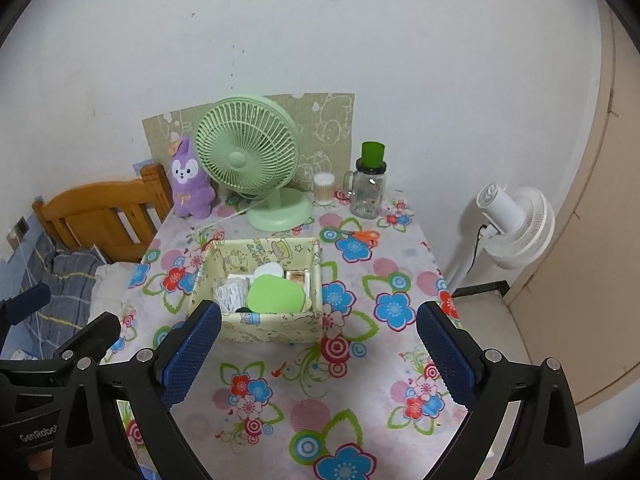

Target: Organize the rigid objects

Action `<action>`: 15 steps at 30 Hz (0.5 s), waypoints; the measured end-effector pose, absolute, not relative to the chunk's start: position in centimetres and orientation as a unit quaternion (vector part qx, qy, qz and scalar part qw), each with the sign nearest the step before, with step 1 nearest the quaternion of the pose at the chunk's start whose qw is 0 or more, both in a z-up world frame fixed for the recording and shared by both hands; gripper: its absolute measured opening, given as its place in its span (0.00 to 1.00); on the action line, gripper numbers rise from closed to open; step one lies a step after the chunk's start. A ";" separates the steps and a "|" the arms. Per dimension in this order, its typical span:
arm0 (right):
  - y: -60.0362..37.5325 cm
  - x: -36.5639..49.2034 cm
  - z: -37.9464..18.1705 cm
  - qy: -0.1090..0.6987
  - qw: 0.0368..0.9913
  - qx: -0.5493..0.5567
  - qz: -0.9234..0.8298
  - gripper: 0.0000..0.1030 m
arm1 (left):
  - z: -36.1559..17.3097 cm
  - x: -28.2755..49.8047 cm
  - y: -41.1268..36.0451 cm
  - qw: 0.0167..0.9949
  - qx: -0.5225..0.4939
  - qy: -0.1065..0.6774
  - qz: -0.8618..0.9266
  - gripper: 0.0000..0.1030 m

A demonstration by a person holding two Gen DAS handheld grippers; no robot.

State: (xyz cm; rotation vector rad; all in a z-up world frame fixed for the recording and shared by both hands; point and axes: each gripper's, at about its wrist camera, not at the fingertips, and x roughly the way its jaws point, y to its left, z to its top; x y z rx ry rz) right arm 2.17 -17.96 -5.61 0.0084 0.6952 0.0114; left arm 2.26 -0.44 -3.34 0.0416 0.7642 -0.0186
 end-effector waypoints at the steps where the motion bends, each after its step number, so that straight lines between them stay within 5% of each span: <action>1: -18.0 2.0 -5.4 0.339 0.941 0.006 0.004 0.97 | -3.1 2.0 -0.5 0.929 0.023 0.369 -0.008 1.00; 15: -18.2 -0.7 -2.9 0.315 0.949 0.011 -0.006 0.97 | -0.7 -0.2 -0.3 0.935 -0.008 0.354 -0.032 1.00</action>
